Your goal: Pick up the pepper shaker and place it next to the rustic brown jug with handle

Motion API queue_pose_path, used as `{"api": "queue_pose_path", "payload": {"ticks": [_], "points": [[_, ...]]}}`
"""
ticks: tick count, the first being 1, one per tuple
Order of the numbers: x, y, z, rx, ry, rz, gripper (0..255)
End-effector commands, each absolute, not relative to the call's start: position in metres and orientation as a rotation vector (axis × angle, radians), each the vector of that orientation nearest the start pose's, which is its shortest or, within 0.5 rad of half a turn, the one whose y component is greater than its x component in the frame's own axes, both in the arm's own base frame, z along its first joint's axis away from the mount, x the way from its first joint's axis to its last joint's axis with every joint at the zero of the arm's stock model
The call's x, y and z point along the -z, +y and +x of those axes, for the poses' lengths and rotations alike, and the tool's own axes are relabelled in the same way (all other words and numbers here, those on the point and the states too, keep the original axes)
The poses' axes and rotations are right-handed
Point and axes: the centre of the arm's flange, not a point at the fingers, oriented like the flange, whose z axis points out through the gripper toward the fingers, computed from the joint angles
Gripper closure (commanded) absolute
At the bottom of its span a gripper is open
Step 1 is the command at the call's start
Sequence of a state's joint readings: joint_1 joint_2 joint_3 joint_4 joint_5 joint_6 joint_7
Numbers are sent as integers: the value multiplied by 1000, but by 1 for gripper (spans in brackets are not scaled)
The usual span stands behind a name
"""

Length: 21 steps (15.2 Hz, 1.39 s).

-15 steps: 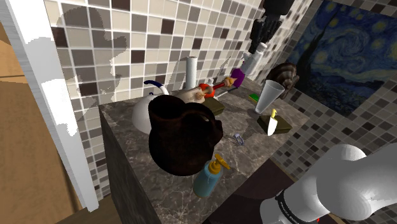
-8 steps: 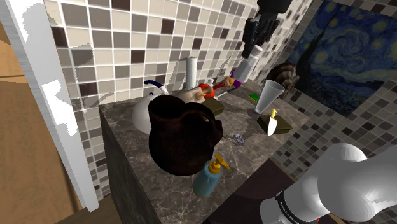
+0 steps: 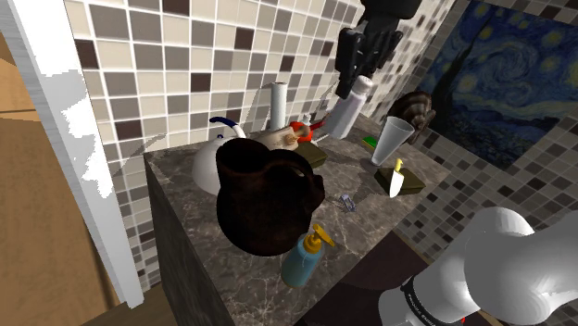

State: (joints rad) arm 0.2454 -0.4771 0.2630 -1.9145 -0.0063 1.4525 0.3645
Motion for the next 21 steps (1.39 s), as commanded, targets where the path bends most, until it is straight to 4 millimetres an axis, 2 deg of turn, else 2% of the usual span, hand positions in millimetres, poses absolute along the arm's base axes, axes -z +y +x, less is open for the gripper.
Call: {"api": "queue_pose_path", "payload": {"ticks": [1, 13, 14, 21], "points": [[-672, 239, 320, 85, -184, -3249, 255], [-672, 384, 254, 85, -184, -3249, 255], [-672, 401, 246, 85, -184, -3249, 255], [-635, 401, 246, 85, -184, -3249, 255]]}}
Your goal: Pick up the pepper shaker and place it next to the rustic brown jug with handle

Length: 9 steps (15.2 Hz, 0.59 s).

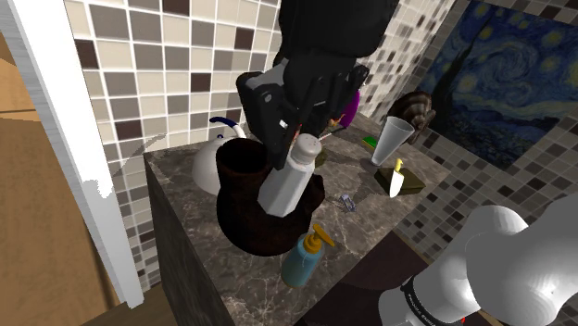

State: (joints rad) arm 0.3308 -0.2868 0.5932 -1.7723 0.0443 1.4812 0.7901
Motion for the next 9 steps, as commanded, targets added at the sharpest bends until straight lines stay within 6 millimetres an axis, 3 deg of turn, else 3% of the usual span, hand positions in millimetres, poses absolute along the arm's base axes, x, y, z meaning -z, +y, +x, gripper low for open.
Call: {"api": "queue_pose_path", "payload": {"ticks": [1, 9], "points": [[-630, 401, 246, 85, -184, -3249, 255], [-588, 401, 246, 85, -184, -3249, 255]]}}
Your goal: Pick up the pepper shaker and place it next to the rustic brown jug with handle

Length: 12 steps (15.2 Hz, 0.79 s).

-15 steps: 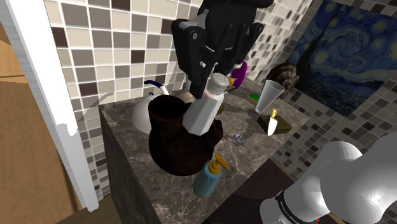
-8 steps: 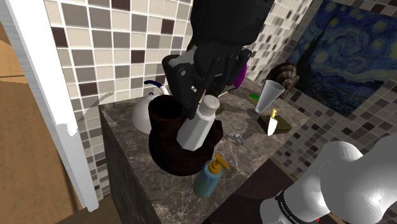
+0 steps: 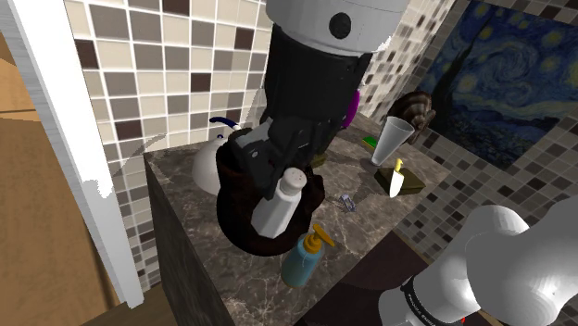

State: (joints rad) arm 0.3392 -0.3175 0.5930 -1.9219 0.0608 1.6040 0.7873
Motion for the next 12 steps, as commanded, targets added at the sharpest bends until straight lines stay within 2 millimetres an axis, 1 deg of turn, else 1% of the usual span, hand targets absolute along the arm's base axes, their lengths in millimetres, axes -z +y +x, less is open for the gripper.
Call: {"api": "queue_pose_path", "payload": {"ticks": [1, 12], "points": [[-582, 401, 246, 85, -184, -3249, 255], [-524, 401, 246, 85, -184, -3249, 255]]}}
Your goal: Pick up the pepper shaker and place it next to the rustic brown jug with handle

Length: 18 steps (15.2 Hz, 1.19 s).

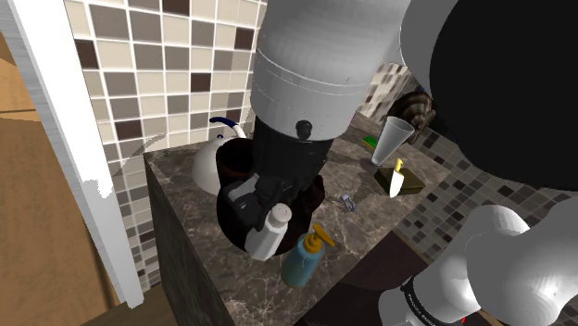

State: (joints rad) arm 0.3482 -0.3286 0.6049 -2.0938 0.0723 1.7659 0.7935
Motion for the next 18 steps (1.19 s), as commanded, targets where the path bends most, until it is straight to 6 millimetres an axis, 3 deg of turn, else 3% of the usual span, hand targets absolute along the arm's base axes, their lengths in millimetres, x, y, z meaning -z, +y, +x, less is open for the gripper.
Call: {"api": "queue_pose_path", "payload": {"ticks": [1, 18], "points": [[-519, 401, 246, 85, -184, -3249, 255], [-429, 401, 246, 85, -184, -3249, 255]]}}
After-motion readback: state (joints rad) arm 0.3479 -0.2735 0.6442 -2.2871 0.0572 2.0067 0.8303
